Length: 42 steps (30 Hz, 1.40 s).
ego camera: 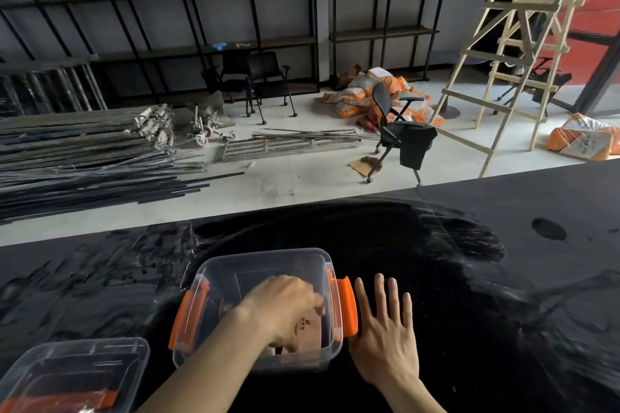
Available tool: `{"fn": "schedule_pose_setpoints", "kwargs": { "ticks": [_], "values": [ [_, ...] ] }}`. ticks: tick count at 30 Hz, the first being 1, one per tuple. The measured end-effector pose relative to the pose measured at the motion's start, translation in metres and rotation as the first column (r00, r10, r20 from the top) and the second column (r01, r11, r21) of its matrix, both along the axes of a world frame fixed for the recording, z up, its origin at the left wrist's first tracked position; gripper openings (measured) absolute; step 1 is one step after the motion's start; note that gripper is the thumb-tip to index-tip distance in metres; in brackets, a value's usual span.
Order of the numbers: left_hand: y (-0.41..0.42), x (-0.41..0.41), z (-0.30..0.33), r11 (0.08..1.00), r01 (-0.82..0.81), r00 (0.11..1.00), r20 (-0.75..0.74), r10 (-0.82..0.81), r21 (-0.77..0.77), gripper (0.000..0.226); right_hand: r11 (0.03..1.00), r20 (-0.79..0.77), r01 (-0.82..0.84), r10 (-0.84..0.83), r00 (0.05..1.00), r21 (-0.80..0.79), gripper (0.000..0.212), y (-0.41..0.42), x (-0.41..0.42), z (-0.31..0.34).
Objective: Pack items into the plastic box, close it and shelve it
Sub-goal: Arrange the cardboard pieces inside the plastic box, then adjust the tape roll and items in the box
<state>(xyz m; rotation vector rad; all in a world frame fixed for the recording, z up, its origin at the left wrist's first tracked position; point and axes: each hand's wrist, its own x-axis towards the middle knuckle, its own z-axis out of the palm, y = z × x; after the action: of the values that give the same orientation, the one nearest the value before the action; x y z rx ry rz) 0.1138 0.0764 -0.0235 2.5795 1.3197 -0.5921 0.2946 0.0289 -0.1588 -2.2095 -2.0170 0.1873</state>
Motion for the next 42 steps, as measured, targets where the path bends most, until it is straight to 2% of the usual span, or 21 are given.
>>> {"fn": "schedule_pose_setpoints", "kwargs": {
  "ticks": [8,12,16,19,23,26,28,29,30,32,34,36,38,40,42],
  "values": [
    [0.003,-0.001,-0.018,0.997,0.063,0.997,-0.036,-0.061,0.046,0.066,1.000,0.009,0.004,-0.004,1.000,0.010,0.074,0.001,-0.001,0.002],
    [0.001,0.003,-0.018,0.992,0.103,0.994,-0.032,-0.100,0.079,0.050,1.000,0.020,0.001,-0.001,1.000,0.011,0.075,0.001,-0.001,-0.001],
    [0.003,0.011,-0.015,0.973,0.198,0.977,-0.109,-0.185,0.122,0.036,1.000,0.041,0.010,-0.011,0.999,0.027,0.075,0.002,-0.001,-0.005],
    [0.002,0.016,-0.013,0.973,0.189,0.976,-0.135,-0.171,0.135,0.029,0.999,0.017,0.019,-0.019,1.000,0.045,0.076,0.002,-0.001,-0.006],
    [-0.002,0.004,-0.011,0.992,0.074,0.997,-0.045,-0.069,0.100,0.031,1.000,0.004,0.011,-0.011,1.000,-0.016,0.074,0.002,0.000,-0.001],
    [0.000,-0.021,0.004,0.994,-0.059,0.986,0.158,0.044,0.088,0.037,0.997,-0.174,0.056,-0.063,0.983,-0.047,0.062,0.008,0.005,0.022],
    [0.002,-0.042,0.013,0.977,-0.084,0.969,0.243,0.035,0.195,0.035,0.982,-0.381,0.178,-0.143,0.913,0.057,0.032,0.019,0.007,0.057],
    [0.002,-0.051,0.015,0.964,-0.071,0.972,0.235,0.009,0.256,0.037,0.960,-0.469,0.240,-0.145,0.871,0.148,0.018,0.026,0.006,0.077],
    [0.001,-0.058,0.014,0.952,-0.048,0.979,0.203,-0.015,0.301,0.041,0.927,-0.512,0.265,-0.098,0.853,0.265,0.014,0.032,0.003,0.098],
    [-0.004,-0.067,0.007,0.944,0.012,0.989,0.132,-0.059,0.329,0.051,0.859,-0.465,0.174,0.082,0.881,0.482,0.012,0.040,-0.012,0.137],
    [-0.011,-0.071,0.002,0.943,0.101,0.987,0.089,-0.135,0.317,0.052,0.824,-0.381,-0.018,0.280,0.881,0.566,0.010,0.039,-0.039,0.170],
    [-0.017,-0.073,0.000,0.934,0.155,0.983,0.040,-0.177,0.323,0.047,0.867,-0.323,-0.233,0.395,0.860,0.441,0.015,0.031,-0.065,0.181],
    [-0.018,-0.072,0.002,0.924,0.158,0.987,-0.061,-0.146,0.348,0.038,0.898,-0.293,-0.415,0.440,0.849,0.148,0.018,0.025,-0.083,0.173],
    [-0.014,-0.072,0.007,0.926,0.102,0.992,-0.102,-0.069,0.364,0.028,0.839,-0.200,-0.519,0.487,0.850,-0.165,0.018,0.021,-0.095,0.159],
    [-0.009,-0.076,0.010,0.914,0.093,0.995,-0.065,-0.073,0.396,0.028,0.774,-0.174,-0.515,0.487,0.856,-0.368,0.014,0.020,-0.103,0.144]
  ]
}}
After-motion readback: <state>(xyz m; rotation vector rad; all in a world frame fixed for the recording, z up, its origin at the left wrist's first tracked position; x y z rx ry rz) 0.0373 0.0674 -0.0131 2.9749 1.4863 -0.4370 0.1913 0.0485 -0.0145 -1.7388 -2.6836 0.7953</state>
